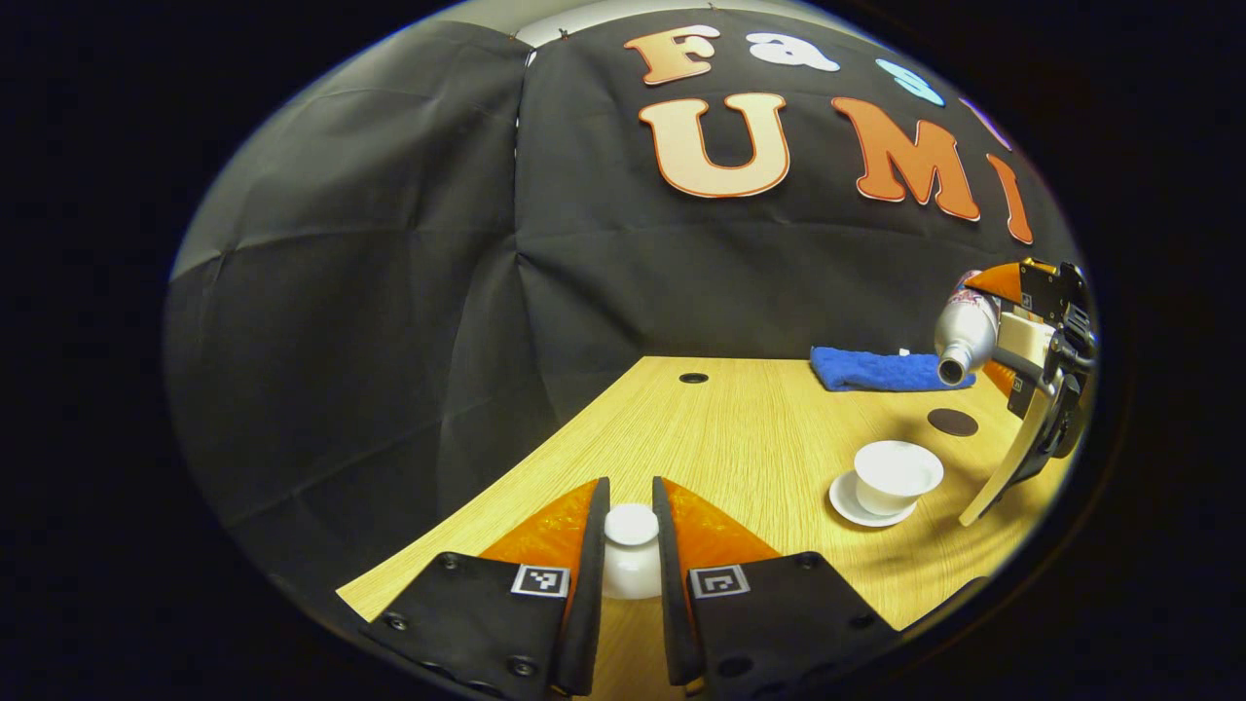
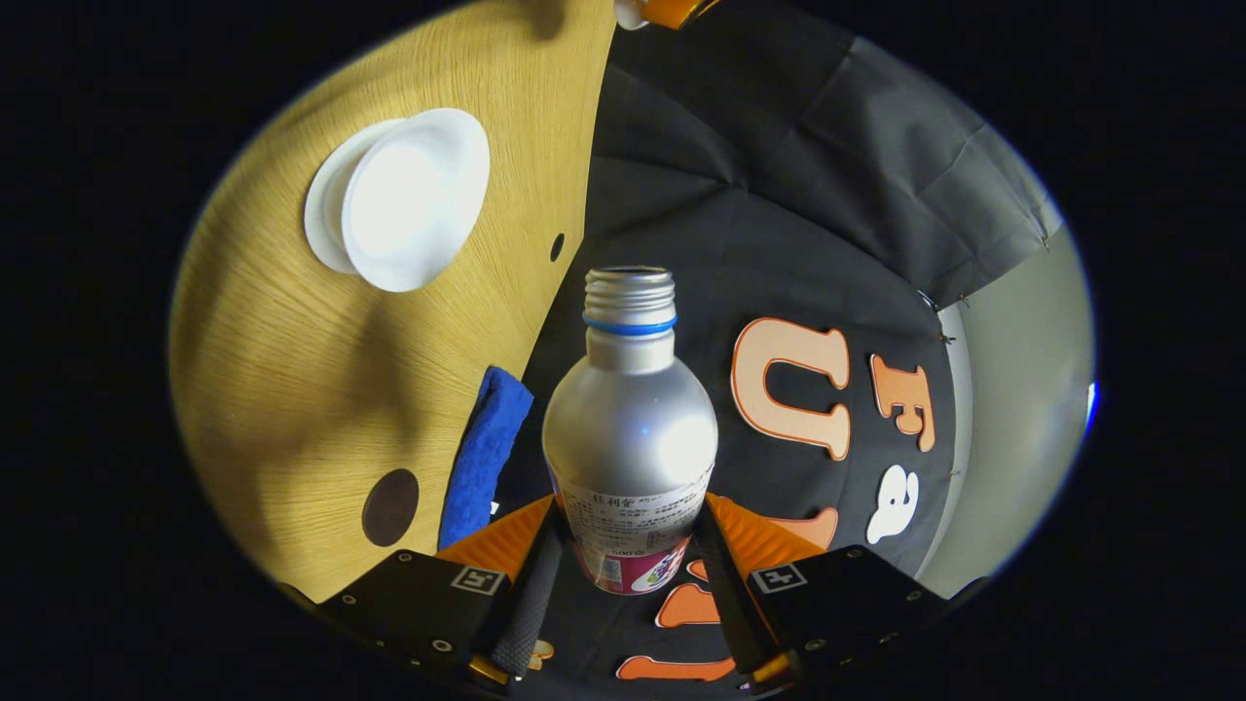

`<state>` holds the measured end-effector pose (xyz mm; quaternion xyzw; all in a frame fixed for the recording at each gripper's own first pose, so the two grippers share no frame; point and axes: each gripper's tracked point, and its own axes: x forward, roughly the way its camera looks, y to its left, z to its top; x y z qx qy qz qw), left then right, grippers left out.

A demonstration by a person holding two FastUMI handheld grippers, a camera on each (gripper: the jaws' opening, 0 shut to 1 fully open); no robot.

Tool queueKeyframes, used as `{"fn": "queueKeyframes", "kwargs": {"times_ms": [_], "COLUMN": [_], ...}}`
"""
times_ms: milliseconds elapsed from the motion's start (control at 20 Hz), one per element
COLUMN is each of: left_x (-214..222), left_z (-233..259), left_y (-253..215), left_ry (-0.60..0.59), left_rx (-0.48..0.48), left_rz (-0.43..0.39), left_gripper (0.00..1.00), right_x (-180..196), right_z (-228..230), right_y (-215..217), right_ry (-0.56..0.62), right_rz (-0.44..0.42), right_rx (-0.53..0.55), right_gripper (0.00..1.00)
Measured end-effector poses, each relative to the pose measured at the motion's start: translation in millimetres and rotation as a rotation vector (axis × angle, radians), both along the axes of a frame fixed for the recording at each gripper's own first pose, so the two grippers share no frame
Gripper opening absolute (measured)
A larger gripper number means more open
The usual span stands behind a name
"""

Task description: Open the teacup lid with one hand, grasp the water bottle and pour water into the teacup with the other hand; after pouring, place the water bottle on the coaster and then close the teacup lid.

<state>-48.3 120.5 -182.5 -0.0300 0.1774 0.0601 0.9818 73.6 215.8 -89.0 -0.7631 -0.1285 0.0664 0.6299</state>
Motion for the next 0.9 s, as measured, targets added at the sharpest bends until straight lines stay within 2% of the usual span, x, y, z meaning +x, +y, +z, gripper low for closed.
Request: {"fn": "queueKeyframes", "kwargs": {"times_ms": [100, 150, 200, 650, 700, 750, 900], "left_x": [-0.4, -0.2, 0.2, 1.3, 1.4, 1.5, 1.4], "left_z": [3.1, 4.2, 4.1, 3.2, 4.2, 4.5, 3.5], "left_y": [1.2, 1.6, 2.0, -0.8, -0.9, -0.3, -0.3], "left_ry": [-0.005, -0.007, -0.008, -0.004, -0.005, -0.004, -0.001], "left_rx": [0.006, 0.007, 0.007, 0.006, 0.005, 0.005, 0.006], "left_rz": [-0.001, 0.0, 0.002, -0.004, -0.003, -0.002, -0.002], "left_gripper": [0.31, 0.36, 0.31, 0.31, 0.27, 0.31, 0.31], "right_x": [-3.0, -2.2, -3.3, 0.4, -1.2, -1.5, 1.5], "right_z": [-0.4, 0.3, 0.2, 1.5, 2.2, 1.1, 1.2], "right_y": [0.8, 0.5, 1.2, 2.1, 2.9, 3.0, 1.9], "right_ry": [-0.009, -0.015, -0.018, -0.03, -0.033, -0.032, -0.03], "right_rz": [0.008, 0.011, 0.013, 0.032, 0.035, 0.041, 0.048], "right_rx": [-0.011, -0.017, -0.022, -0.053, -0.057, -0.062, -0.071], "right_gripper": [0.76, 0.76, 0.76, 0.76, 0.76, 0.76, 0.76]}}
